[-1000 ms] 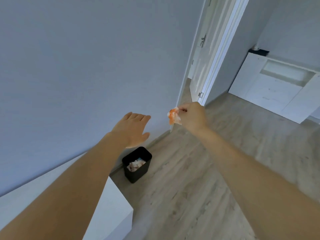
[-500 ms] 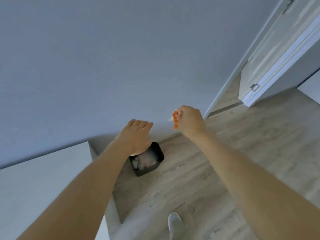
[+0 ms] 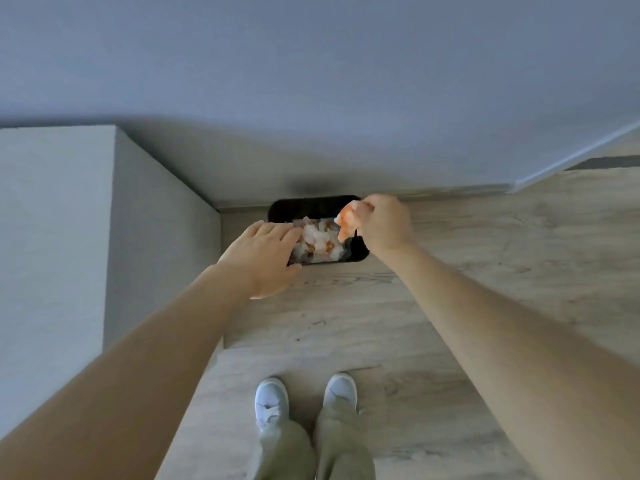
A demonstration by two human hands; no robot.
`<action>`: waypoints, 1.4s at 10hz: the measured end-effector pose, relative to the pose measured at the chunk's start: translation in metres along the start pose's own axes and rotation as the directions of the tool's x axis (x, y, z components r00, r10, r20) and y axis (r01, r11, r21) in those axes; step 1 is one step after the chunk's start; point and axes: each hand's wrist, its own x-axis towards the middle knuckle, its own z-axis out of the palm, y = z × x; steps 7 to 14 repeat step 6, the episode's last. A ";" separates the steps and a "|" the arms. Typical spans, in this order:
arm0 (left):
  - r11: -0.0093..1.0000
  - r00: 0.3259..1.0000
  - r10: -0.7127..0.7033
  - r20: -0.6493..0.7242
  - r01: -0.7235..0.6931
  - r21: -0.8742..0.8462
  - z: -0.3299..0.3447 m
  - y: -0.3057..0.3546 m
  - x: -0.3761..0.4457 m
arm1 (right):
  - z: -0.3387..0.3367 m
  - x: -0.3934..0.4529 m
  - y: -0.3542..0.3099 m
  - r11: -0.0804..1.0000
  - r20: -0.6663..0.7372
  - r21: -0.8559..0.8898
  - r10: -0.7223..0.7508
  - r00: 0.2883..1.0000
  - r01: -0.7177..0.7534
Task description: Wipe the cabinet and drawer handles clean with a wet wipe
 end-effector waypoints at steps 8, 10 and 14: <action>0.991 1.000 -0.021 -0.002 0.021 0.131 0.073 -0.043 0.029 | 0.091 0.039 0.047 0.992 0.090 0.085 -0.102 0.991 0.095; 0.991 1.000 -0.021 -0.002 0.021 0.131 0.073 -0.043 0.029 | 0.091 0.039 0.047 0.992 0.090 0.085 -0.102 0.991 0.095; 0.991 1.000 -0.021 -0.002 0.021 0.131 0.073 -0.043 0.029 | 0.091 0.039 0.047 0.992 0.090 0.085 -0.102 0.991 0.095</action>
